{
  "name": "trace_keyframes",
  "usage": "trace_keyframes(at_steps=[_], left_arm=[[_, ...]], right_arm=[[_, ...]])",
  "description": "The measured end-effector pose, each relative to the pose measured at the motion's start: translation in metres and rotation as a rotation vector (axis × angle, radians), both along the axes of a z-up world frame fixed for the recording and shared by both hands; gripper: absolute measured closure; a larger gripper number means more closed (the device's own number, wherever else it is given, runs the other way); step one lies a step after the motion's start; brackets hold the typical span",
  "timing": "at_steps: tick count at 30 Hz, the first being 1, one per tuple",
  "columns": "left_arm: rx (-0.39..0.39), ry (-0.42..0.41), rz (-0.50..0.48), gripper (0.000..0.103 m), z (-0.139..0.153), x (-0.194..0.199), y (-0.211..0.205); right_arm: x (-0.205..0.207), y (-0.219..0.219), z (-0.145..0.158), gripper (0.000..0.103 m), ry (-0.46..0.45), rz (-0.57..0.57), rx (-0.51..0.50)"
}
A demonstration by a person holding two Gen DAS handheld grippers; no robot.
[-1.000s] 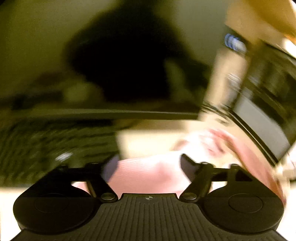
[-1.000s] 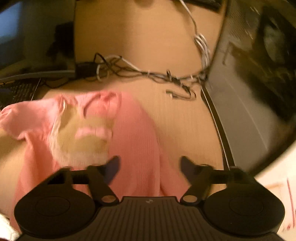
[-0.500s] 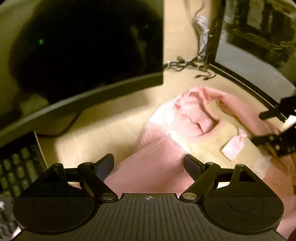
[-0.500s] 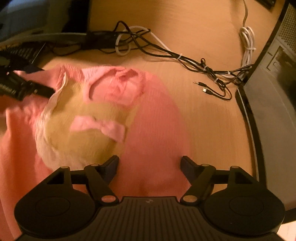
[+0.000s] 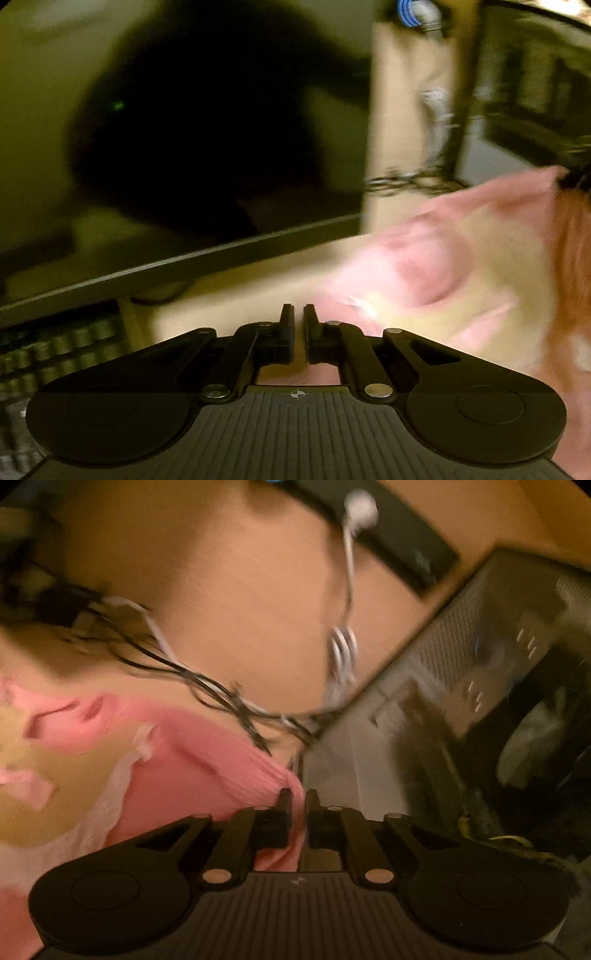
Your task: Fold clothes
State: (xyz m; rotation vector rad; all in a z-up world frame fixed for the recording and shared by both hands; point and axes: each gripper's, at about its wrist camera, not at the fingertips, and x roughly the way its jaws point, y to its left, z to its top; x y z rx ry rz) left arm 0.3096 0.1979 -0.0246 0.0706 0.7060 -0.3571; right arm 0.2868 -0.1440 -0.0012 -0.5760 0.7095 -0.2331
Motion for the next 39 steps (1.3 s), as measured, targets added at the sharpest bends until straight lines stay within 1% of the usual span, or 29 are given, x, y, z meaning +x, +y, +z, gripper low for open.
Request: trace_keyframes(at_steps=[1,2,3,4,5,6,7,8,9,10,12,14,15,16,17,18,19,21,23,25,26,27,28,29,32,34,35,37,39], left_arm=[[0.011,0.011,0.038,0.097,-0.003,0.005,0.006],[0.003,0.021,0.067,0.097,-0.004,0.005,0.011],[-0.005,0.032,0.096,0.095,-0.005,0.004,0.017],[-0.012,0.043,0.124,0.091,-0.006,0.003,0.023],[-0.020,0.053,0.153,0.089,-0.007,0.003,0.029],[-0.028,0.064,0.182,0.085,-0.008,0.002,0.035],[-0.057,0.067,0.180,0.078,-0.005,-0.003,0.039],[-0.087,0.070,0.177,0.072,-0.001,-0.009,0.043],[-0.117,0.072,0.175,0.061,0.003,-0.015,0.047],[-0.145,0.075,0.151,0.053,0.005,-0.020,0.045],[-0.196,0.089,0.112,0.051,0.008,-0.028,0.037],[-0.243,0.111,0.083,0.049,0.007,-0.037,0.024],[-0.266,0.122,0.068,0.047,0.006,-0.042,0.017],[-0.289,0.134,0.053,0.041,0.006,-0.046,0.011],[-0.312,0.145,0.038,0.038,0.005,-0.051,0.005],[-0.335,0.156,0.023,0.032,0.005,-0.055,-0.002],[-0.358,0.167,0.008,0.029,0.004,-0.060,-0.008],[-0.401,0.211,-0.005,0.027,-0.002,-0.065,-0.020],[-0.396,0.233,0.010,0.024,-0.007,-0.074,-0.030],[-0.381,0.249,0.031,0.023,-0.011,-0.082,-0.038],[-0.386,0.261,0.045,0.023,-0.013,-0.083,-0.041],[-0.394,0.270,0.060,0.021,-0.015,-0.085,-0.039],[-0.402,0.278,0.074,0.020,-0.017,-0.087,-0.038],[-0.401,0.283,0.101,0.020,-0.019,-0.087,-0.037],[-0.400,0.284,0.152,0.020,-0.020,-0.087,-0.033],[-0.433,0.285,0.165,0.018,-0.020,-0.091,-0.024],[-0.432,0.287,0.172,0.017,-0.019,-0.092,-0.024],[-0.429,0.290,0.186,0.016,-0.017,-0.095,-0.024],[-0.418,0.294,0.198,0.016,-0.015,-0.098,-0.024]], right_arm=[[0.012,-0.004,-0.007,0.089,0.017,-0.017,0.006],[0.018,-0.006,-0.012,0.084,0.022,-0.021,0.012],[0.019,-0.005,-0.013,0.082,0.008,-0.022,0.010],[0.021,-0.004,-0.014,0.078,-0.005,-0.023,0.008],[0.021,-0.003,-0.014,0.074,-0.021,-0.018,0.015],[0.016,-0.001,-0.008,0.071,-0.047,0.006,0.060],[0.012,0.002,-0.003,0.067,-0.062,0.035,0.113],[0.011,0.007,-0.001,0.065,-0.033,0.084,0.202],[0.011,0.013,0.001,0.065,-0.005,0.134,0.291],[0.011,0.018,0.003,0.065,0.024,0.184,0.380],[0.017,0.033,0.002,0.066,0.098,0.271,0.565],[0.030,0.051,-0.008,0.068,0.170,0.324,0.705],[0.036,0.060,-0.014,0.068,0.191,0.341,0.756],[0.043,0.069,-0.022,0.068,0.204,0.352,0.782],[0.050,0.076,-0.030,0.068,0.213,0.353,0.795],[0.059,0.079,-0.040,0.068,0.222,0.342,0.804],[0.067,0.083,-0.050,0.068,0.231,0.330,0.813],[0.082,0.089,-0.069,0.068,0.250,0.308,0.834],[0.086,0.093,-0.077,0.067,0.277,0.324,0.882],[0.085,0.099,-0.079,0.068,0.295,0.381,0.915],[0.086,0.102,-0.079,0.079,0.313,0.403,0.937],[0.090,0.104,-0.079,0.087,0.321,0.419,0.955],[0.094,0.106,-0.077,0.098,0.291,0.420,0.935],[0.099,0.107,-0.075,0.099,0.261,0.421,0.913],[0.111,0.112,-0.070,0.099,0.171,0.425,0.850],[0.119,0.116,-0.066,0.099,0.111,0.426,0.806],[0.124,0.117,-0.066,0.099,0.088,0.425,0.783],[0.135,0.119,-0.077,0.099,0.103,0.397,0.743],[0.136,0.114,-0.079,0.093,0.105,0.369,0.744]])
